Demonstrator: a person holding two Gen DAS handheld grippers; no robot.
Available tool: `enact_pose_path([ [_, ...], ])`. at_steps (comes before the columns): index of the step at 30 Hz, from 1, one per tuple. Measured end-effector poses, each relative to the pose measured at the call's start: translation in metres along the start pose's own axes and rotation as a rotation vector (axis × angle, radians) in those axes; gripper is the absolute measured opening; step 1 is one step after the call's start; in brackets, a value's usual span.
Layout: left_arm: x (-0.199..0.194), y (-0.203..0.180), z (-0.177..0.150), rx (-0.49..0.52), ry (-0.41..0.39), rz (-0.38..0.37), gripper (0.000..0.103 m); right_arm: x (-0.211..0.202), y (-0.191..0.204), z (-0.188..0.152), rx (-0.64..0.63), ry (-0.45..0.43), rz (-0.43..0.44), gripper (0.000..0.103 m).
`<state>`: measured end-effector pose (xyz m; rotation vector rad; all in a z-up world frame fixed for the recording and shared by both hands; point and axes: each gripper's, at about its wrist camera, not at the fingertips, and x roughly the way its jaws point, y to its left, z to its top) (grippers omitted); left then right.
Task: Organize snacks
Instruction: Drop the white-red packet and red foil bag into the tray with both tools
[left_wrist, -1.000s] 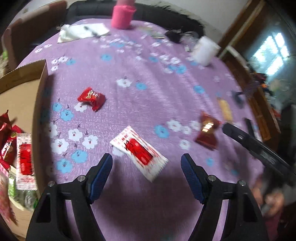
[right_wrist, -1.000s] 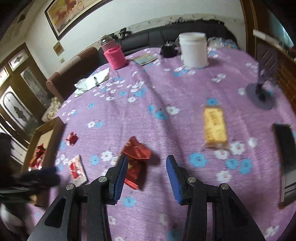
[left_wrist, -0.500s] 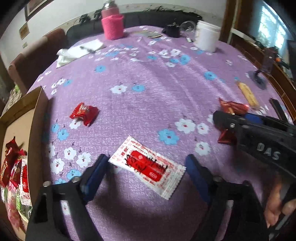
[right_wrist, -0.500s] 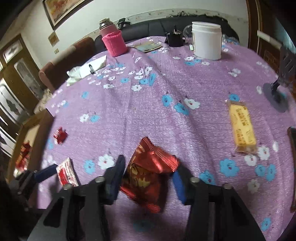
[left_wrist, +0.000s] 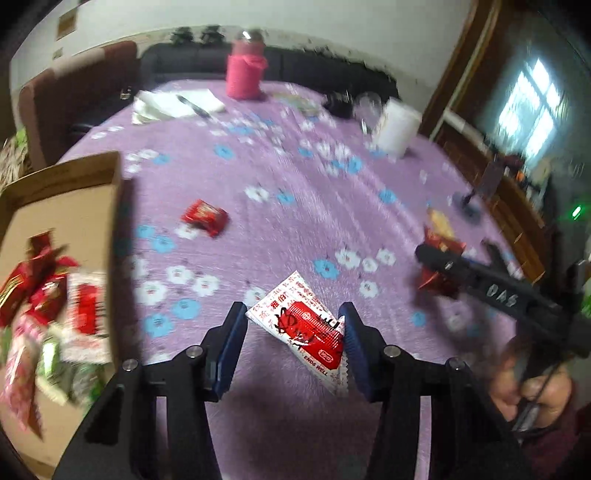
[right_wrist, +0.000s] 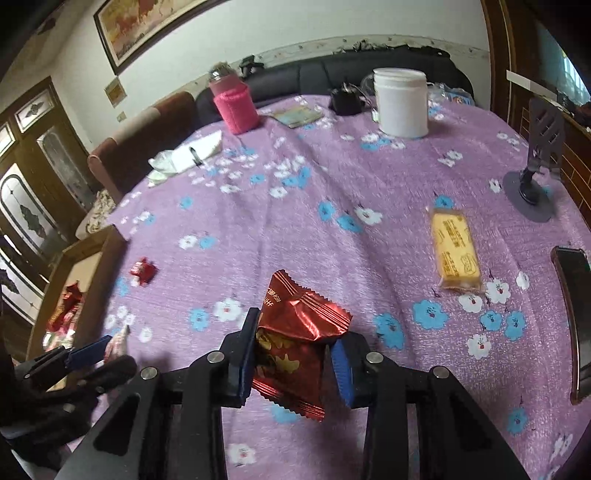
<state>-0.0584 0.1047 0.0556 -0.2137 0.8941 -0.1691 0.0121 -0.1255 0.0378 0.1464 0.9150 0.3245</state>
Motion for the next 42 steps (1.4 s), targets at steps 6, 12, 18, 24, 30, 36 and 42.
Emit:
enact_pose_path([
  [6,-0.076,0.043,-0.012,-0.137,-0.137,-0.003,0.051,-0.015,0.059,0.011,-0.083,-0.025,0.112,0.038],
  [12,-0.171,0.096,-0.042,-0.281,-0.270,0.148,0.051,-0.034,0.159,0.022,-0.274,-0.086,0.331,0.039],
  [18,-0.236,0.128,-0.061,-0.371,-0.366,0.312,0.051,-0.020,0.229,0.034,-0.294,-0.105,0.464,0.039],
  [24,-0.241,0.159,-0.065,-0.454,-0.386,0.379,0.051,0.003,0.241,0.014,-0.279,-0.090,0.482,0.040],
  [30,-0.207,0.182,-0.066,-0.490,-0.310,0.399,0.051,0.040,0.245,0.003,-0.306,0.023,0.447,0.040],
  [36,-0.179,0.190,-0.064,-0.488,-0.242,0.388,0.053,0.057,0.250,-0.005,-0.375,0.045,0.416,0.040],
  [42,-0.169,0.196,-0.062,-0.509,-0.215,0.374,0.058,0.059,0.260,-0.017,-0.431,0.051,0.412,0.041],
])
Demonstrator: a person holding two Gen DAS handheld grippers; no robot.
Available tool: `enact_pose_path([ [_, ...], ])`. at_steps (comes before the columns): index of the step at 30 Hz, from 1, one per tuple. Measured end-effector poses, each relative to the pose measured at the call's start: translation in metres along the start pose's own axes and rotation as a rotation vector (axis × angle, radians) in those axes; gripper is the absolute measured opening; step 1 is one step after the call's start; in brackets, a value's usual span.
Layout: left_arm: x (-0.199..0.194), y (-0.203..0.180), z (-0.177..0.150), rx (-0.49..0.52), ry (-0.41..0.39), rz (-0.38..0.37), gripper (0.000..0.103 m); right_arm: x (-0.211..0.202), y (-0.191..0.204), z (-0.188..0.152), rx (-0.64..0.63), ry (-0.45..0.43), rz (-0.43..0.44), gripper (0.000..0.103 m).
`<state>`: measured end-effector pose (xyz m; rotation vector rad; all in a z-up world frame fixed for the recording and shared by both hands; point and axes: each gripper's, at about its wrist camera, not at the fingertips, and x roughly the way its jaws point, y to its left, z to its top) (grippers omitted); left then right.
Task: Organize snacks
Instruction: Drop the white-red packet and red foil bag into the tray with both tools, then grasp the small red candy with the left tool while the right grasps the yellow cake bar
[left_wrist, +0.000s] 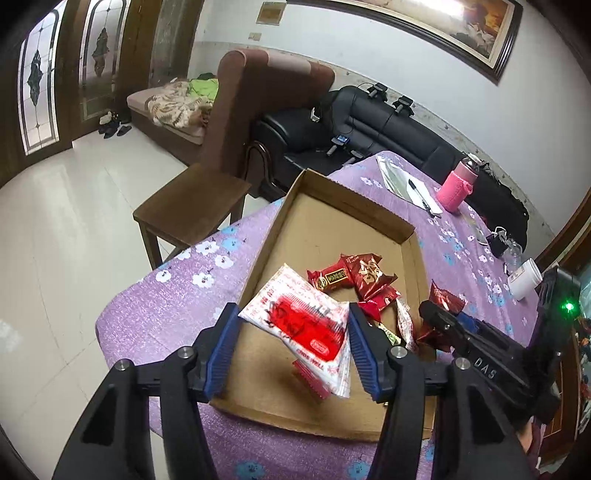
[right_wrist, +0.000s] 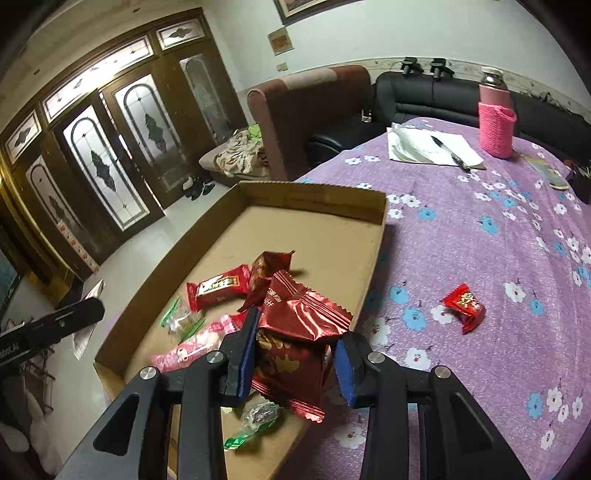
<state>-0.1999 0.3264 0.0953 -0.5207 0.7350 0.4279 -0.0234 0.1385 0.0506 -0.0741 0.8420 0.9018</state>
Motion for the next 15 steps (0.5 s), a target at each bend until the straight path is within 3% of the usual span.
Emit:
enact_pose_path([
  [6,-0.017,0.003,0.001,-0.024,-0.034,-0.006,0.069,0.001,0.006,-0.003,-0.034,-0.011,-0.020,0.042],
  [10,-0.033,-0.001,0.001,-0.025,-0.067,-0.016,0.075,-0.003,0.004,-0.002,-0.024,-0.024,-0.019,0.053],
  [15,-0.057,-0.008,0.002,-0.022,-0.117,-0.020,0.081,-0.013,0.003,0.001,-0.010,-0.065,-0.024,0.054],
])
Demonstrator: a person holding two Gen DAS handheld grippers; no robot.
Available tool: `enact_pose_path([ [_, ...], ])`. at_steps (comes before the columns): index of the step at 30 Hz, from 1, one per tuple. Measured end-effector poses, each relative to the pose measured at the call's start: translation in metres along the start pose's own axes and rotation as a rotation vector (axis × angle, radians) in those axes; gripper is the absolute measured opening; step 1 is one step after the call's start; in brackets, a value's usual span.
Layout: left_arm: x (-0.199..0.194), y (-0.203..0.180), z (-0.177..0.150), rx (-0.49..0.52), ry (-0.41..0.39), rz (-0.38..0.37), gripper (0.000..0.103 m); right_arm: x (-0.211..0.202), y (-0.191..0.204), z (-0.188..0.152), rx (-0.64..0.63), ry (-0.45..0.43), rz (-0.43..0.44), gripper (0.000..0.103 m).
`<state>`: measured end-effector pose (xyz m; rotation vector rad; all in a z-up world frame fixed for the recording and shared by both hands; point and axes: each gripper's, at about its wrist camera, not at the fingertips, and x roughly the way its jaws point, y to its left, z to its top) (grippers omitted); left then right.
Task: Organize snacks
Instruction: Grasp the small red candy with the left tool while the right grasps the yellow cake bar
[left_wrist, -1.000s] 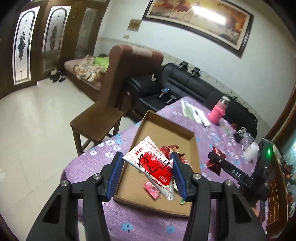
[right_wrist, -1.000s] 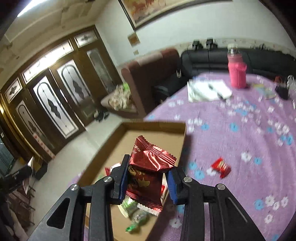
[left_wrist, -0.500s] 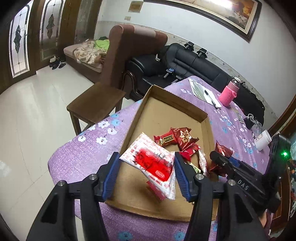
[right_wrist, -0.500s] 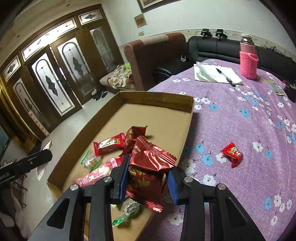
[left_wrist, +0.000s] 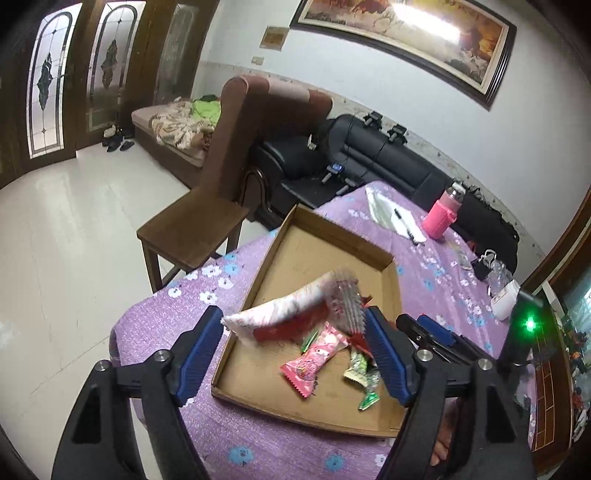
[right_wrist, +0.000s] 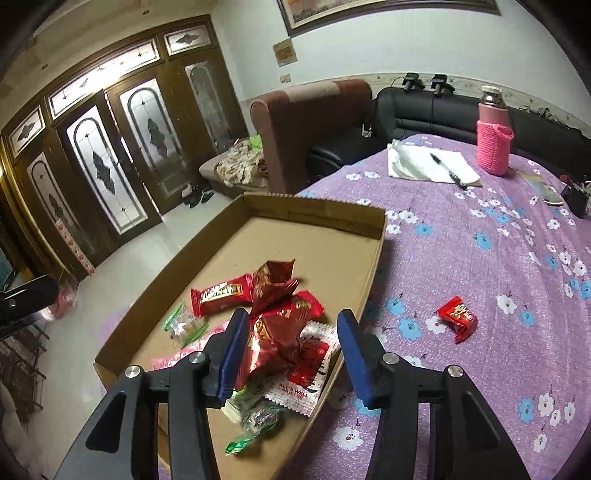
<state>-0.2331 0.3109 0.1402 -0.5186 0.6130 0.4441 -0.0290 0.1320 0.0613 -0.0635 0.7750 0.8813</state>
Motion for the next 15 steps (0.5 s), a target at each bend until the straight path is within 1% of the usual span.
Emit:
enact_pose_path([
  [1,-0.008,-0.002,0.001,0.000,-0.022,0.002,0.086,-0.003,-0.001,0.001,0.009,-0.008,0.000,0.054],
  [3,-0.020,-0.007,0.001,0.011,-0.062,0.000,0.087,-0.009,-0.005,0.003,0.032,-0.026,-0.002,0.054],
  [5,-0.030,-0.013,0.001,0.021,-0.096,-0.003,0.091,-0.014,-0.010,0.007,0.054,-0.039,0.002,0.054],
  [7,-0.033,-0.019,0.002,0.027,-0.108,-0.011,0.092,-0.024,-0.016,0.013,0.087,-0.061,0.006,0.054],
  [8,-0.031,-0.024,0.003,0.028,-0.101,-0.029,0.092,-0.032,-0.020,0.017,0.107,-0.081,0.008,0.054],
  [11,-0.016,-0.042,0.008,0.031,-0.051,-0.121,0.092,-0.061,-0.034,0.028,0.155,-0.150,0.000,0.054],
  [12,-0.009,-0.052,0.010,0.038,-0.024,-0.171,0.092,-0.076,-0.043,0.032,0.182,-0.170,-0.020,0.054],
  [14,0.005,-0.076,0.014,0.065,0.014,-0.265,0.092,-0.119,-0.070,0.031,0.255,-0.224,-0.038,0.054],
  [15,0.010,-0.086,0.014,0.089,0.025,-0.295,0.092,-0.142,-0.086,0.025,0.291,-0.246,-0.052,0.055],
])
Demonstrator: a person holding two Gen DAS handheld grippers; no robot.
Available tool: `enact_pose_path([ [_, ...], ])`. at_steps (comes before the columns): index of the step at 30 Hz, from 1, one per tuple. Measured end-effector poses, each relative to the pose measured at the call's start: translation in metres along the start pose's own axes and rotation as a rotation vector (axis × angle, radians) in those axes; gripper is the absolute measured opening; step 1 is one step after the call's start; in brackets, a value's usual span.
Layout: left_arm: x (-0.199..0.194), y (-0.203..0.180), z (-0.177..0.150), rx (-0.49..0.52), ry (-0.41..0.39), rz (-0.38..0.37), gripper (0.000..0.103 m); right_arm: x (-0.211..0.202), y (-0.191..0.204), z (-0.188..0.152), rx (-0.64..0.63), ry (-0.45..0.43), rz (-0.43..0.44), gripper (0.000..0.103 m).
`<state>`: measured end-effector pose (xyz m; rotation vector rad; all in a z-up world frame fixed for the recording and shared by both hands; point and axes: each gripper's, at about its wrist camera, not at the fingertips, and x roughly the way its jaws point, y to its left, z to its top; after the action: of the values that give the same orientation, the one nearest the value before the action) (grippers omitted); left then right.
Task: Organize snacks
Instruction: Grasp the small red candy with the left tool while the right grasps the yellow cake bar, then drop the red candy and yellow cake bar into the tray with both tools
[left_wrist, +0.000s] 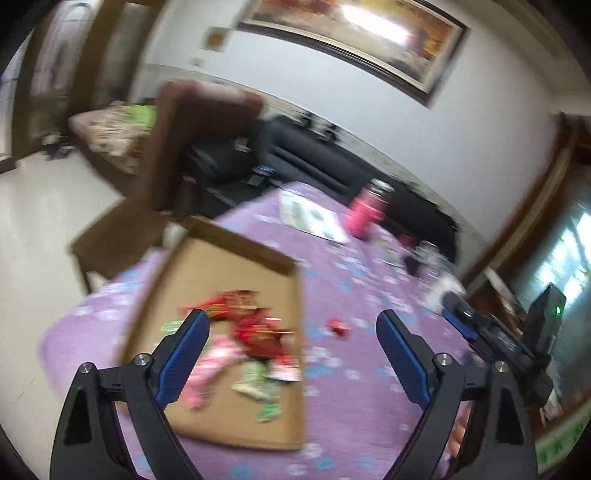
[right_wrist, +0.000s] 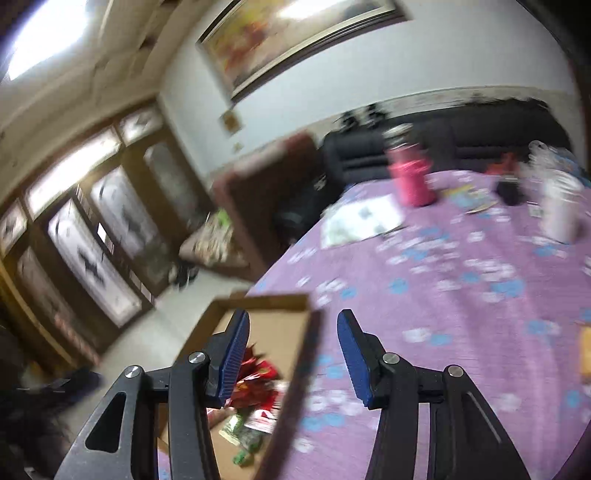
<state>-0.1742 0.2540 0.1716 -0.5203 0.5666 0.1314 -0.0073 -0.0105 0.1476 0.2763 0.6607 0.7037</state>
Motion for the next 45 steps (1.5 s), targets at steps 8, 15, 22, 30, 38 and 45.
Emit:
enact_pose_path([
  [8,0.111,-0.085,-0.008,0.218,0.215,-0.145,0.091,-0.133,-0.151,-0.017,0.171,-0.001,-0.416,0.059],
  [15,0.182,-0.105,-0.039,0.231,0.413,-0.160,0.091,-0.136,-0.222,-0.039,0.325,0.064,-0.443,0.059],
  [22,0.212,-0.093,-0.038,0.197,0.439,-0.075,0.091,-0.057,-0.255,-0.030,0.248,0.147,-0.573,0.059],
  [30,0.271,-0.098,-0.042,0.247,0.487,0.047,0.091,-0.007,-0.266,-0.029,0.144,0.203,-0.674,0.059],
  [38,0.292,-0.127,-0.072,0.499,0.488,0.173,0.028,-0.003,-0.260,-0.032,0.053,0.212,-0.718,0.036],
  [45,0.263,-0.131,-0.071,0.465,0.479,0.065,0.020,-0.019,-0.272,-0.030,0.184,0.171,-0.560,0.035],
])
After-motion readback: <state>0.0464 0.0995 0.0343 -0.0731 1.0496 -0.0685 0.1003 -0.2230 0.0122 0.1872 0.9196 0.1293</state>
